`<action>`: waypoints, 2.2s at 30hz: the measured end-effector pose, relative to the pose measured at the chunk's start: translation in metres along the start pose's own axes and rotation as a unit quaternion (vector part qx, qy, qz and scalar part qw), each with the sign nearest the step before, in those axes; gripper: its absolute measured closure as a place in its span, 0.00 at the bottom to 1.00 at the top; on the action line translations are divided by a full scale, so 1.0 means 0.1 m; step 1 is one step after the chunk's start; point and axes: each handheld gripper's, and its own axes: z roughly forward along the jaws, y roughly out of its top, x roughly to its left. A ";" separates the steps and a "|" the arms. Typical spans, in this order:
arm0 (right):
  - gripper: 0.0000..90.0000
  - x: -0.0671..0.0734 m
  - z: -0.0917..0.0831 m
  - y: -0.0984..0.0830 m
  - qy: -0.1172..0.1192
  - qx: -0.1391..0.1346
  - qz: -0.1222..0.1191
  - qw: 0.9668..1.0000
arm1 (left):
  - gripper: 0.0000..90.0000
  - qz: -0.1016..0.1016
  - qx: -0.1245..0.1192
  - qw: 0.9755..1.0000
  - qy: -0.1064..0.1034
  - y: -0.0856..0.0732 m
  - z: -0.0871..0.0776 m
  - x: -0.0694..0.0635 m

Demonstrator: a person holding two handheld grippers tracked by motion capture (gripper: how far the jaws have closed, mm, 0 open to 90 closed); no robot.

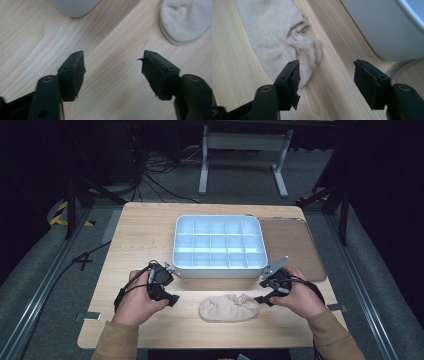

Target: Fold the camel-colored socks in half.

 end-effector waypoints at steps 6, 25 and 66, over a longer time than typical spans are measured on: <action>0.46 -0.02 -0.01 -0.04 0.003 -0.031 0.029 0.999 | 0.46 -0.017 0.006 0.999 -0.036 0.02 -0.04 -0.02; 0.47 0.03 -0.05 -0.11 -0.004 -0.054 0.066 0.996 | 0.53 0.006 -0.021 0.994 -0.104 0.31 -0.01 -0.34; 0.49 0.13 0.02 -0.21 0.019 -0.045 0.064 0.997 | 0.69 -0.112 0.079 0.985 -0.105 0.44 0.69 -0.55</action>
